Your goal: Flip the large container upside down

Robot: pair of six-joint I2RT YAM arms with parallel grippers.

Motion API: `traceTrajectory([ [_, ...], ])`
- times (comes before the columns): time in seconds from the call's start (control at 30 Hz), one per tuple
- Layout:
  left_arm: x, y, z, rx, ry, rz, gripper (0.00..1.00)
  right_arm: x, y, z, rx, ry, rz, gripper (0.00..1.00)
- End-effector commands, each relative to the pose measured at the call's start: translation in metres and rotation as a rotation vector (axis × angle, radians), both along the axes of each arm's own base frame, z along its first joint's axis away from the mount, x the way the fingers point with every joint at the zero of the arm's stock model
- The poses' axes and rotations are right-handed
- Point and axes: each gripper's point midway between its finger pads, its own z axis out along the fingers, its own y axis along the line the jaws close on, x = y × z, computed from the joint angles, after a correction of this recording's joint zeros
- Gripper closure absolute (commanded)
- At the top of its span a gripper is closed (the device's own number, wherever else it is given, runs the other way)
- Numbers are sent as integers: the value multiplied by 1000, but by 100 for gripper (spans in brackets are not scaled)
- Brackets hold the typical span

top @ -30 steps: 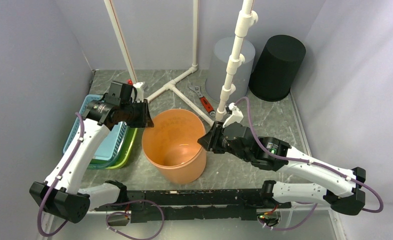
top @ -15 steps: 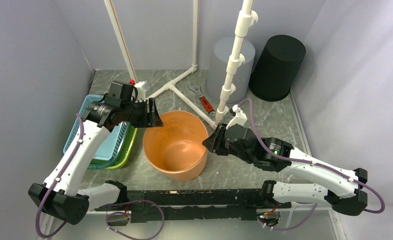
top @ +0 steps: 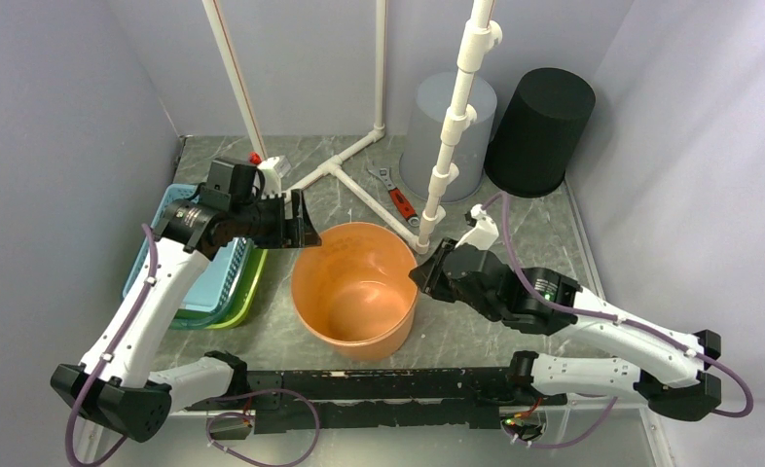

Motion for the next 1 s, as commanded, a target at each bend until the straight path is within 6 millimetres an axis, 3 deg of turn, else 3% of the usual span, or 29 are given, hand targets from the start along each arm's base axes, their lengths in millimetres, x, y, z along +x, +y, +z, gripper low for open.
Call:
traceTrajectory([
  [0.0,-6,6,18,25,-43,-22,20,14,-24,6,-41,5,-181,100],
  [0.1,-17,6,15,27,-12,-54,18,18,-29,8,-28,-8,-217,100],
  [0.23,-34,2,4,15,61,-114,22,20,-26,16,49,-35,-214,99],
  [0.4,-38,-3,-14,-14,99,-119,45,13,-19,28,137,-55,-141,99],
  [0.47,-36,-4,-15,-18,104,-114,48,10,-20,35,155,-65,-122,99],
  [0.57,-31,-8,-7,-46,72,-112,43,9,-29,45,138,-80,-130,100],
  [0.83,-19,-23,27,-152,-21,-113,12,13,-37,62,-24,-106,-114,100],
  [0.97,-16,-20,40,-160,-74,-82,6,15,-46,73,-74,-113,-132,100],
])
